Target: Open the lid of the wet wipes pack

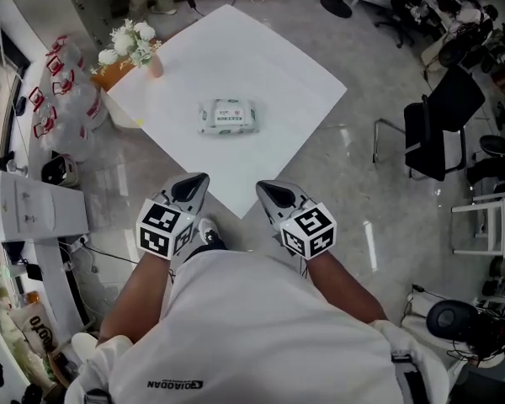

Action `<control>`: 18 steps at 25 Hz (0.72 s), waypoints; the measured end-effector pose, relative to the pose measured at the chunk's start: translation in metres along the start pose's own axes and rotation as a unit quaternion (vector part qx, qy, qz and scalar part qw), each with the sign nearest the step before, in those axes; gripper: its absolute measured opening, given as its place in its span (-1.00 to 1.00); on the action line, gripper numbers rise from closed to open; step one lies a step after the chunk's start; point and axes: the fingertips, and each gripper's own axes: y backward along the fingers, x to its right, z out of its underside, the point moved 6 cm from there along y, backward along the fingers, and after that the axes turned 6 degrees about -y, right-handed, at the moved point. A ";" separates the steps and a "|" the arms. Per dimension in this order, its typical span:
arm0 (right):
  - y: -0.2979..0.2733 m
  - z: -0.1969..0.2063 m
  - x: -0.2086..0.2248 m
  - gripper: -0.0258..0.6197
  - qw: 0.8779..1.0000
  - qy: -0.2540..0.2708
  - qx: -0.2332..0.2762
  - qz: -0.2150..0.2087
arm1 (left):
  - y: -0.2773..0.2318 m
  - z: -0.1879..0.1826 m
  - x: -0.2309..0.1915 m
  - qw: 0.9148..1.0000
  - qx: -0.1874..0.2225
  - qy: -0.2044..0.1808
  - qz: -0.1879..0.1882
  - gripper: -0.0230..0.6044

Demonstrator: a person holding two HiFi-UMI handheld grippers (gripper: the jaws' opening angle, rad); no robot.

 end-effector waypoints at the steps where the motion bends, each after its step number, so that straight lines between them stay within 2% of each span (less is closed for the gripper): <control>1: -0.007 -0.004 0.001 -0.90 1.000 0.001 0.000 0.004 | -0.003 -0.002 -0.009 1.000 0.000 -0.003 0.005 -0.90; 11: -0.053 -0.024 0.018 -0.90 0.998 -0.030 0.001 0.060 | -0.030 -0.008 -0.062 0.997 -0.006 -0.025 0.069 -0.90; 18: -0.066 -0.036 0.029 -0.90 0.997 -0.024 -0.010 0.068 | -0.038 -0.012 -0.080 0.997 -0.005 -0.017 0.072 -0.90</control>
